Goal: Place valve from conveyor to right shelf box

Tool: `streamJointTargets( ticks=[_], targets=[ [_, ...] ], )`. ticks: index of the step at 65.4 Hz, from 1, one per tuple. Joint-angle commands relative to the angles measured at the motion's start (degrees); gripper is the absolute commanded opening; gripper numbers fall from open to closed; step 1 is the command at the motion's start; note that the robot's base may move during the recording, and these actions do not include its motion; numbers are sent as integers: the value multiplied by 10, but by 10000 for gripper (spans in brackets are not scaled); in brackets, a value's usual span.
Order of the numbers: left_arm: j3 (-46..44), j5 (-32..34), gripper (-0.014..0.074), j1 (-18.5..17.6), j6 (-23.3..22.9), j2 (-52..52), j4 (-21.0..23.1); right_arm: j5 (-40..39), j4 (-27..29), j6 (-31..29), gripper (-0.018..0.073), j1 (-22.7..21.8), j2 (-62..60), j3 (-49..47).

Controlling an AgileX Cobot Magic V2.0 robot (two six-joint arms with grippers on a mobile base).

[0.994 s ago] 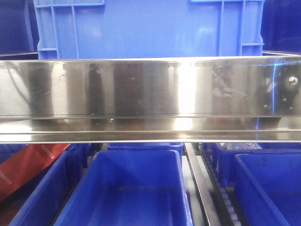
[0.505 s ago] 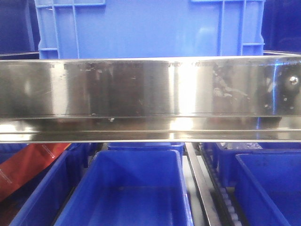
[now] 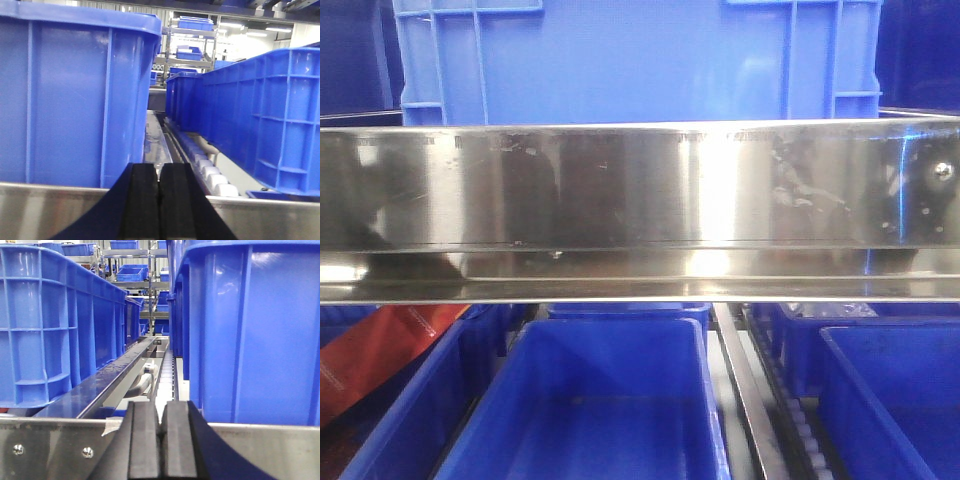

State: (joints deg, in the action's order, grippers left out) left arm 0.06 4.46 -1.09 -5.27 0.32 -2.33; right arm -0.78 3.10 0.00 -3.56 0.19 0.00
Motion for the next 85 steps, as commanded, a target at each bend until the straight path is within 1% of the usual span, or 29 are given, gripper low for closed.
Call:
streamJointTargets(
  ticks=[1,14,25,38,85],
  targets=[
    [-1,8,-111,-4,16,-3,-1,-13,1,0,-162,-2,-2,0],
    [-1,9,-111,-4,16,-3,4,-13,1,0,-162,-2,-2,0],
    [-1,-42,-111,-4,16,-3,4,-13,1,0,-162,-2,-2,0],
    [-1,-24,-111,-4,16,-3,3,-13,1,0,-162,-2,-2,0],
    [-1,-25,-111,-3,16,-3,3,-13,1,0,-162,-2,-2,0]
  ],
)
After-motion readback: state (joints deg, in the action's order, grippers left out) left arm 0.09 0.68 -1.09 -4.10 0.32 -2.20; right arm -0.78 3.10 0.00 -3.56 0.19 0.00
